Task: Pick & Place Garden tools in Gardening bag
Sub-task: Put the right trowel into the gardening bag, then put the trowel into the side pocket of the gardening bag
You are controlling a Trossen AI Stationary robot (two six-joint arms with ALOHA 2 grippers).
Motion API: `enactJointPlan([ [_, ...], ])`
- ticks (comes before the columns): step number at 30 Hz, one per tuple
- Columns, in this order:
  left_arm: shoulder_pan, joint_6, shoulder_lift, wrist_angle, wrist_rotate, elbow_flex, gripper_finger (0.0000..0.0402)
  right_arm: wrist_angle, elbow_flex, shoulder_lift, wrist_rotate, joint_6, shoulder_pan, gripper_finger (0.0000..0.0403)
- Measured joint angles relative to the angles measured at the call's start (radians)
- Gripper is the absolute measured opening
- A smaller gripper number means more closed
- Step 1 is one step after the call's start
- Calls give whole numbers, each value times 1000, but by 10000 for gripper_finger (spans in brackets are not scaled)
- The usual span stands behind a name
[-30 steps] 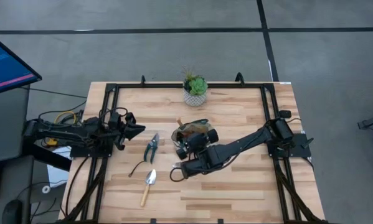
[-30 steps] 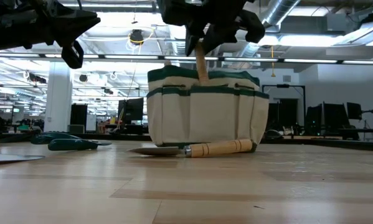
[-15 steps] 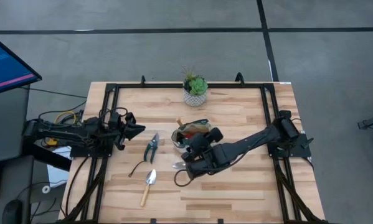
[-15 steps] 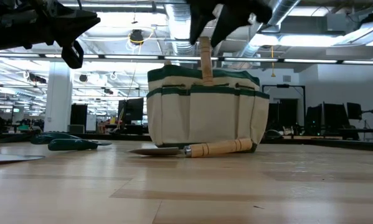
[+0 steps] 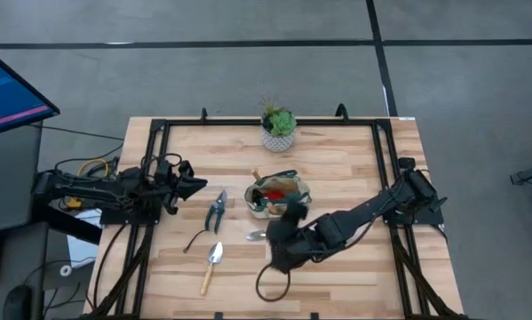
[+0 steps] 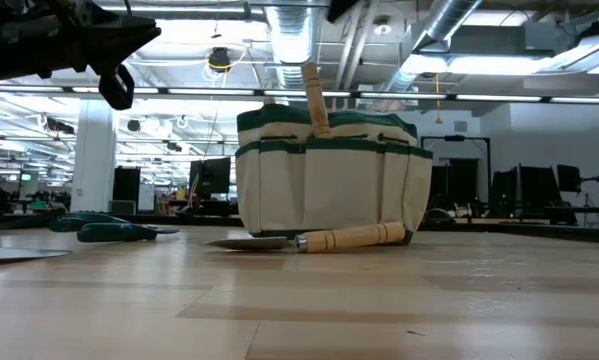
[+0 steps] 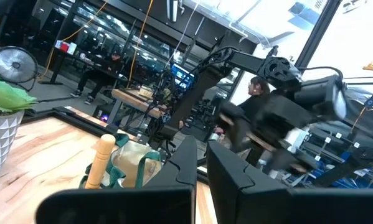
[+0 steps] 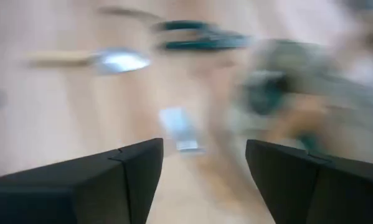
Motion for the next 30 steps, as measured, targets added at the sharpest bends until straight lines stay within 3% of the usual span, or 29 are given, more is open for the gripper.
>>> enactJointPlan([
  [3,0,0,0,2,0,0,8,122,3,18,-156,-105,-13,215],
  [8,0,0,0,3,0,0,8,122,0,57,-181,-208,-49,202],
  [16,0,0,4,10,0,0,8,120,-1,139,-406,-263,-86,197],
  [24,0,0,5,11,0,0,8,5,-7,191,-409,-336,-93,195],
  [30,0,0,3,12,0,0,8,67,-1,252,-413,-443,-115,194],
])
